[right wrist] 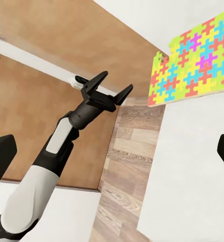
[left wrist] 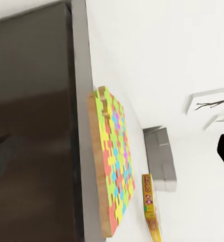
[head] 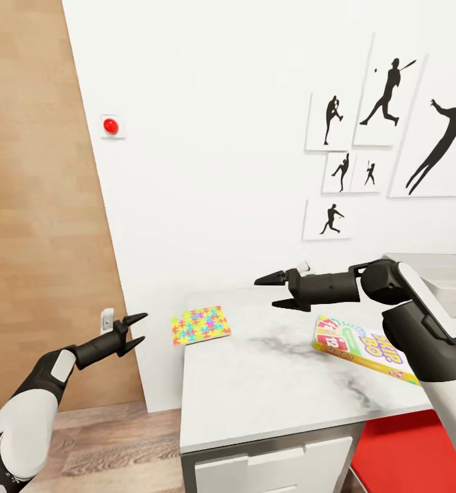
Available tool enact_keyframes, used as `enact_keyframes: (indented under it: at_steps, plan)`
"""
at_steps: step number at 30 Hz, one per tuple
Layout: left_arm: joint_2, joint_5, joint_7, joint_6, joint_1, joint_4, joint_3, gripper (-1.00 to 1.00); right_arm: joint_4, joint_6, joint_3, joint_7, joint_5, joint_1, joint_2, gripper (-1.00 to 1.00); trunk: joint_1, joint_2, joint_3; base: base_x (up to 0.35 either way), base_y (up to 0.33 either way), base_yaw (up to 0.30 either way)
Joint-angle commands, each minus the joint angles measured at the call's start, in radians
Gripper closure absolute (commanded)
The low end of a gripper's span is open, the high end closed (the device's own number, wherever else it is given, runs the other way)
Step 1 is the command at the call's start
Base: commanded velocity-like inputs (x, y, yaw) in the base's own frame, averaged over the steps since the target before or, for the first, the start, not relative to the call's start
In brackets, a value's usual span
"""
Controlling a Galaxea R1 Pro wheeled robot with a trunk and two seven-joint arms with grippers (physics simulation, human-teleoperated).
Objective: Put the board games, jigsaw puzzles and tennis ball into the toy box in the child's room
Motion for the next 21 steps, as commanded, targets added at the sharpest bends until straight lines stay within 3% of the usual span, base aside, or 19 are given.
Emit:
enact_keyframes:
  at_steps: [1,21]
  plan:
    - [0.000,-0.002,-0.003,0.004,-0.001,0.001,0.004,-1.00,0.000,0.000,0.001,-0.010,-0.010,-0.001,-0.001,-1.00,0.000,-0.001,-0.001,0.000,0.000,-0.010]
    - [0.002,-0.002,-0.006,0.001,-0.001,0.003,0.006,-1.00,0.000,0.001,0.002,-0.010,-0.010,-0.001,0.001,-1.00,0.000,-0.001,0.016,0.000,0.000,-0.130]
